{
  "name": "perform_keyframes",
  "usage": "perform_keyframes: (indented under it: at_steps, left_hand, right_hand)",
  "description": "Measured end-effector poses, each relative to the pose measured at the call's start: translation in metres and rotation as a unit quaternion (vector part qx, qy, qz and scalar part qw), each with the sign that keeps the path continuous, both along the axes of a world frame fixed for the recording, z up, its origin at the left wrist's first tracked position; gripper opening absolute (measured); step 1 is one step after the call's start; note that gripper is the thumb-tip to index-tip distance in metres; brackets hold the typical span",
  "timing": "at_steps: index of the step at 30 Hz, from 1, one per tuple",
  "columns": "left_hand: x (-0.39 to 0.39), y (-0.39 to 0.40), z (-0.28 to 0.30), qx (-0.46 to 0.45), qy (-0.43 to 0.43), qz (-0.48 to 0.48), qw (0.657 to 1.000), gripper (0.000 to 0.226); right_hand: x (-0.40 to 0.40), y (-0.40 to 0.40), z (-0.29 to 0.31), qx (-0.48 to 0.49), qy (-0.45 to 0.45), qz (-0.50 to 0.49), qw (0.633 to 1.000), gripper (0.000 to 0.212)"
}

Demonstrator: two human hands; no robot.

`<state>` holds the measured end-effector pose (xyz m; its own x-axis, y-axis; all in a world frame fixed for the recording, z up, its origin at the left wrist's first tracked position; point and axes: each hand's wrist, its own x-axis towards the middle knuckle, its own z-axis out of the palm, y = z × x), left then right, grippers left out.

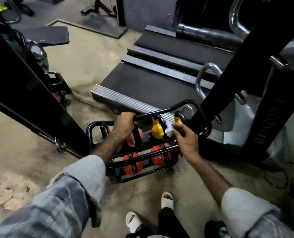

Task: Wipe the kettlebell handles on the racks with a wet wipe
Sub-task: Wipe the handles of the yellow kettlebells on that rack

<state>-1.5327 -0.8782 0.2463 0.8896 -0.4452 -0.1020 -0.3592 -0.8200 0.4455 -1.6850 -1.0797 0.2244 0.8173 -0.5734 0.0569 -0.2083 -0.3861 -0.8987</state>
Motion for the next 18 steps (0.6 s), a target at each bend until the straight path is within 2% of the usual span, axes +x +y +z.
perform_keyframes:
  at_steps: [2, 5, 7, 9, 12, 16, 18]
  left_hand:
    - [-0.012, -0.007, -0.001, -0.021, -0.028, -0.02, 0.999, 0.035]
    - [-0.026, -0.026, 0.0, -0.038, -0.045, -0.053, 0.997, 0.045]
    - [-0.033, -0.043, 0.001, -0.041, -0.016, -0.049, 0.998, 0.041]
    - [-0.038, -0.061, -0.004, -0.046, 0.021, -0.016, 0.999, 0.027]
    - [-0.052, -0.09, -0.016, -0.062, 0.047, 0.016, 0.997, 0.02]
    - [-0.063, -0.109, -0.028, -0.066, 0.037, 0.006, 0.997, 0.042]
    - [-0.065, -0.109, -0.032, -0.039, 0.016, -0.011, 0.999, 0.045]
  right_hand:
    - [0.009, -0.015, 0.0, 0.005, 0.004, -0.021, 1.0, 0.024]
    - [0.027, -0.029, -0.001, -0.041, -0.01, -0.002, 0.999, 0.023]
    - [0.041, -0.034, -0.005, -0.077, -0.022, 0.031, 0.996, 0.019]
    - [0.056, -0.038, -0.01, -0.095, -0.025, 0.062, 0.993, 0.016]
    - [0.083, -0.053, -0.016, -0.098, -0.015, 0.123, 0.987, 0.015]
    - [0.113, -0.067, -0.026, -0.121, 0.044, 0.267, 0.955, 0.014]
    - [0.119, -0.068, -0.032, -0.112, 0.061, 0.302, 0.945, 0.015]
